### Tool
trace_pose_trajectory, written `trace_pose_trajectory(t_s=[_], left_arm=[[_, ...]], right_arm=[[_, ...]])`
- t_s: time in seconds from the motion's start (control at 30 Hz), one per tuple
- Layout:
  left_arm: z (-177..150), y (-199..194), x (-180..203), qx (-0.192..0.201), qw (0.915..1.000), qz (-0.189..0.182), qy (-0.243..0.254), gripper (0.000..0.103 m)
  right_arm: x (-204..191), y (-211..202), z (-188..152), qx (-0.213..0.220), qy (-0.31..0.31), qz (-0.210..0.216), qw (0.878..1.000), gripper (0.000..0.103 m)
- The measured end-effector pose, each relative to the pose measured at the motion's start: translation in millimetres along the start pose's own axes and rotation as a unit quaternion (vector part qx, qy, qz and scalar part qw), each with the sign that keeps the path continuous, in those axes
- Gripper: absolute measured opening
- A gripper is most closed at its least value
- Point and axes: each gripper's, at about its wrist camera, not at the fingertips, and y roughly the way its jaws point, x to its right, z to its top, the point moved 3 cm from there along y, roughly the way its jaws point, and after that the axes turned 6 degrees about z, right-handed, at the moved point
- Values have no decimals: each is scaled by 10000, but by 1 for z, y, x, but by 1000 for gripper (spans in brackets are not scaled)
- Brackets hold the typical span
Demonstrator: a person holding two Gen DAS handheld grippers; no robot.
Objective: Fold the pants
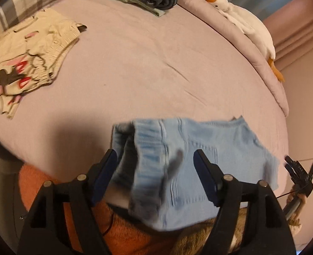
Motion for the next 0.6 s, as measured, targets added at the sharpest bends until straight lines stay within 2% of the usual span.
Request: trace_pose_trajectory(t_s=[0.1,0.13,0.2,0.27,0.37,0.43,0.47,0.5,0.53,0.6], left_arm=[[10,23,-1,-251,9996,-142,-42,72],[12,29,-1,-314,9993,-190,-69,66],[14,37,-3,-369,9992,-152,-90,67],[12,42,-4,-378,9991,-167,-79,62],[9,41,-9,-304,9991,-231,-202,53],[4,38,-7,-114,9997,-156,-137,48],[1,34,-4,50,9999,-88,-64,43],[0,31,-4,160,9999,-31,-39,38],[0,27,-3,292,9995,86,-15,29],[2,25,-2,362,9993,61,19,28]], right_arm=[[-74,42,2,-661,-667,902,9915,55],[-104,58,1,-883,-974,1133,9848,55],[-136,80,2,-1129,-1266,1226,9778,55],[-161,101,2,-1411,-1449,1284,9709,55],[-187,119,-7,-1814,-1640,1232,9618,55],[-193,126,-13,-2031,-1732,1194,9563,53],[-195,129,-20,-2162,-1816,1239,9513,47],[-202,131,-27,-2210,-1863,1291,9486,25],[-206,135,-28,-2223,-1888,1288,9478,18],[-206,134,-28,-2129,-1776,1250,9526,14]])
